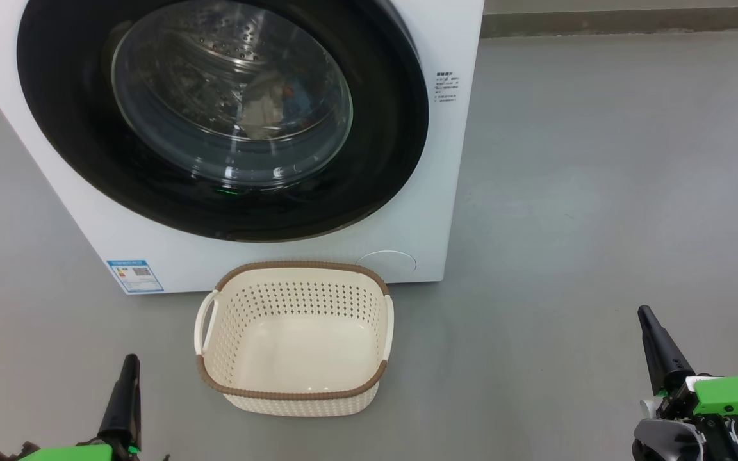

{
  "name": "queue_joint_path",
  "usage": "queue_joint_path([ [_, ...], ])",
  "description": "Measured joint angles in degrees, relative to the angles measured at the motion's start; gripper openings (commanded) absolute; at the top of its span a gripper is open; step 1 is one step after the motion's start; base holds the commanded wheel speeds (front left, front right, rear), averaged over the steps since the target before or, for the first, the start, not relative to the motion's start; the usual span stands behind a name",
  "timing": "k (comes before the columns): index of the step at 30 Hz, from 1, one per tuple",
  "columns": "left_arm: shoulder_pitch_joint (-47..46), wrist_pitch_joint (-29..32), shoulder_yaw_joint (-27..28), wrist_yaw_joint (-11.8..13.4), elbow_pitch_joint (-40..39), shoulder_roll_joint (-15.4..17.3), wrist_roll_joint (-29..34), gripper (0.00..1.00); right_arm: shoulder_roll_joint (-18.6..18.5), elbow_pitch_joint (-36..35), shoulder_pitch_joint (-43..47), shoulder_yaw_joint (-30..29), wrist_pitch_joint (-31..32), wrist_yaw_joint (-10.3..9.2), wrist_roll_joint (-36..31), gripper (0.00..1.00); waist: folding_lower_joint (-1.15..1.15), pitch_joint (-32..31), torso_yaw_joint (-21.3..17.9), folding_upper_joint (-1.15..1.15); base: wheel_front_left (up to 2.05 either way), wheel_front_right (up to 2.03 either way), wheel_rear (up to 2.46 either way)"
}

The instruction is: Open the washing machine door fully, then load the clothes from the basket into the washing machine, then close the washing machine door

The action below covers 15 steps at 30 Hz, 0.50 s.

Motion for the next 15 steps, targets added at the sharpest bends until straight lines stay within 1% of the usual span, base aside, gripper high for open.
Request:
queue_joint_path([
  [15,0.00,0.00,0.00,0.00,0.00,0.00,0.00,0.00,0.00,0.00,0.00,0.00,0.00,0.00,0.00,0.00,0.00,0.00,0.00,0.00,0.00,0.00,0.00],
])
